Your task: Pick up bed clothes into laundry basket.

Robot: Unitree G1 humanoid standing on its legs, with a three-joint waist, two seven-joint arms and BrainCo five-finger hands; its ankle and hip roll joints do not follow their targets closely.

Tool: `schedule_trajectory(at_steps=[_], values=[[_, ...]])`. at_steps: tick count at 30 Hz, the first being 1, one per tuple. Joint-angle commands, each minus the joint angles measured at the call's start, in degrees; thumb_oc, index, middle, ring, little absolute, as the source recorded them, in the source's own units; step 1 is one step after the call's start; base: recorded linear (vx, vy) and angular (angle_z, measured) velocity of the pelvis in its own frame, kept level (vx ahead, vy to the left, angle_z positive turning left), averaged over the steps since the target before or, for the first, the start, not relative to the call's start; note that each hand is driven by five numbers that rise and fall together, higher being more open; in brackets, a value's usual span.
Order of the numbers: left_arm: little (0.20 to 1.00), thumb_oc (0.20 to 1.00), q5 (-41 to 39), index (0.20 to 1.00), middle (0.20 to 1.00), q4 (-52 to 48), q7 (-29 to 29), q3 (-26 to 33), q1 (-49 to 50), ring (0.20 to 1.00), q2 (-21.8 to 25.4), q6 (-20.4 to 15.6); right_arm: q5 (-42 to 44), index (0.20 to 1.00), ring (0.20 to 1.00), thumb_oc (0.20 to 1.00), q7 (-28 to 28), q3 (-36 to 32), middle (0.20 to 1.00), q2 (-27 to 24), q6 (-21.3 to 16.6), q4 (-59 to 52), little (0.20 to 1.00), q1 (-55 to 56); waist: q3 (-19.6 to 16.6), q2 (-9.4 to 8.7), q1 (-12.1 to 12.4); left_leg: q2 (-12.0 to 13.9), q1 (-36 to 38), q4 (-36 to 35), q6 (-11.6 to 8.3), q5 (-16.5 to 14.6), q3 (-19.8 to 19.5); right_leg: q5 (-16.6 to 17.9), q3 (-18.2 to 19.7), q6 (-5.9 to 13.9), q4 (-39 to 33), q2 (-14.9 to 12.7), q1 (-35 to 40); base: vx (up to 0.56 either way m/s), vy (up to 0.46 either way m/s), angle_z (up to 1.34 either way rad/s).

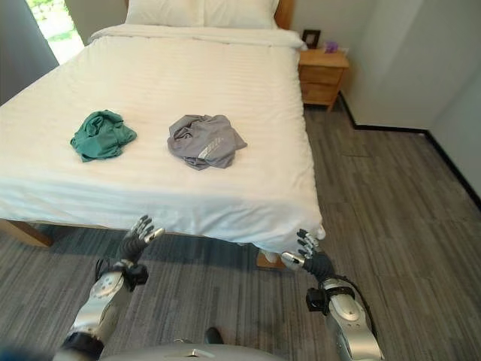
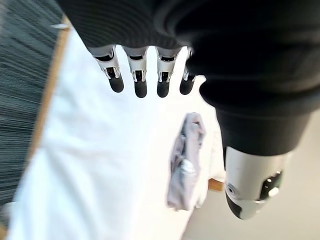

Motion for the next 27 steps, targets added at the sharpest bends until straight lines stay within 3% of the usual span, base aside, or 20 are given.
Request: schedule_trajectory(at_steps=[1,2,3,4,6,7,11,12,15,16,20,27], values=[[1.0,1.0,2.79,1.0,1.0,-4.21,-1.22,1.27,-0.45,1.0,4.21,-2.81,-0.56,1.0,1.0,1.0,2.45,-1.38,1.0,-1.93,-2.37,-2.88,1.0,-3.61,2.97,1.3,-0.5,7.68,2.74,-5.29,-9.65,11.67,-2.31,20.84,4.57,2.13,-23.52,-1.02,-3.67,0.55,-0.148,1.57],[1.0,1.0,2.34,1.0,1.0,-3.7,-1.72,0.17,-0.94,1.0,4.14,-3.26,-0.29,1.0,1.0,1.0,3.81,-1.92,1.0,-3.4,-3.13,-4.51,1.0,-3.6,3.05,0.72,-2.34,6.76,4.59,-6.01,-10.89,10.28,-5.67,19.59,5.71,2.2,-35.61,0.53,-5.49,0.41,-0.147,1.5],[1.0,1.0,2.34,1.0,1.0,-3.69,-1.73,0.16,-0.95,1.0,4.13,-3.27,-0.28,1.0,1.0,1.0,3.83,-1.93,1.0,-3.41,-3.12,-4.53,1.0,-3.59,3.03,0.85,-2.47,6.9,4.53,-6.02,-10.92,10.39,-5.82,19.94,5.46,2.14,-36.15,0.64,-5.23,0.49,-0.196,1.59],[1.0,1.0,2.4,1.0,1.0,-3.07,-2.25,-0.49,-0.92,1.0,3.89,-3.76,-1.79,1.0,1.0,1.0,4.6,-2.34,1.0,-5.11,-3.62,-5.6,1.0,-3.42,3.06,0.26,-4.02,6.14,6.06,-6.07,-11.42,9.06,-8.45,19.98,9.51,2.85,-45.49,2.61,-5.15,0.35,-0.104,1.3],[1.0,1.0,6.12,1.0,1.0,-1.71,-2.41,-0.87,-1.72,1.0,4.75,-3.57,-4.62,1.0,1.0,1.0,5.22,-4.92,1.0,-8.57,-3.74,-7.13,1.0,-3.18,3.78,-0.77,-5.45,6.02,6.81,-6.07,-11.77,7.21,-11.68,17.94,17.35,5.33,-52.05,5.32,-2.51,0.39,-0.146,1.55],[1.0,1.0,4.45,1.0,1.0,-2.01,-3.35,-1.71,-0.23,1.0,4.06,-3.72,-4.47,1.0,1.0,1.0,6.67,-4.88,1.0,-9.37,-3.69,-11.08,1.0,-2.91,3.01,-1.65,-3.93,5.81,6.21,-6.01,-11.87,7.49,-13.6,18.97,17.68,5.2,-51.03,4.71,-1.37,0.21,-0.114,1.18],[1.0,1.0,3.78,1.0,1.0,-2.05,-4.52,-1.29,2.14,1.0,2.91,-3.8,-9.54,1.0,1.0,1.0,7.12,-6.26,1.0,-12.54,-4.61,-13.17,1.0,-3.38,1.75,-1.71,-3.25,5.57,5.39,-6.06,-11.94,7.98,-14.88,18.77,16.72,4.48,-53.9,4.9,0.69,0.16,-0.12,1.25],[1.0,1.0,1.8,1.0,1.0,-2.77,-5.97,-1.16,5.04,1.0,2.68,-3.33,-19.97,1.0,1.0,1.0,4.26,-7.3,1.0,-18.45,-4.6,-12.09,1.0,-7.47,1.4,-1.71,-1.39,5.68,4.51,-6.07,-12.15,8.5,-17.16,18.77,14.49,3.77,-56.85,4.97,2.64,0.12,-0.115,0.72],[1.0,1.0,1.25,1.0,1.0,-2.81,-6.59,-1.05,6.16,1.0,2.82,-3.16,-25.26,1.0,1.0,1.0,4.0,-6.23,1.0,-21.84,-4.18,-10.43,1.0,-10.44,1.42,-1.68,-0.75,5.7,4.38,-6.07,-12.23,8.42,-18.07,18.72,13.92,3.42,-57.75,5.16,3.46,0.09,-0.091,0.29],[1.0,1.0,1.2,1.0,1.0,-3.71,-7.26,-1.85,7.55,1.0,3.51,-2.94,-30.66,1.0,1.0,1.0,1.81,-4.46,1.0,-24.9,-4.05,-8.63,1.0,-15.41,1.29,-1.72,0.68,5.79,3.93,-6.07,-12.4,8.95,-18.77,19.17,13.17,3.1,-58.53,5.2,3.88,0.06,-0.065,-0.02],[1.0,1.0,-1.4,1.0,1.0,-3.53,-7.19,-3.4,8.88,1.0,4.68,-2.18,-35.45,1.0,1.0,1.0,0.93,6.05,1.0,-28.11,-2.87,-0.77,1.0,-29.75,1.07,-1.78,3.77,5.93,3.7,-6.07,-12.75,9.01,-20.93,18.73,11.32,2.27,-59.68,5.91,5.18,0.07,-0.069,0.07],[1.0,1.0,-4.6,1.0,1.0,-4.49,-6.41,-5.75,8.21,1.0,5.73,-2.32,-40.2,1.0,1.0,1.0,0.92,22.12,1.0,-25.66,-0.71,17.09,1.0,-45.7,2.49,-1.21,6.54,5.81,2.3,-6.07,-13.26,9.1,-23.41,17.98,9.59,1.62,-59.68,6.31,5.17,-0.01,-0.023,0.24]])
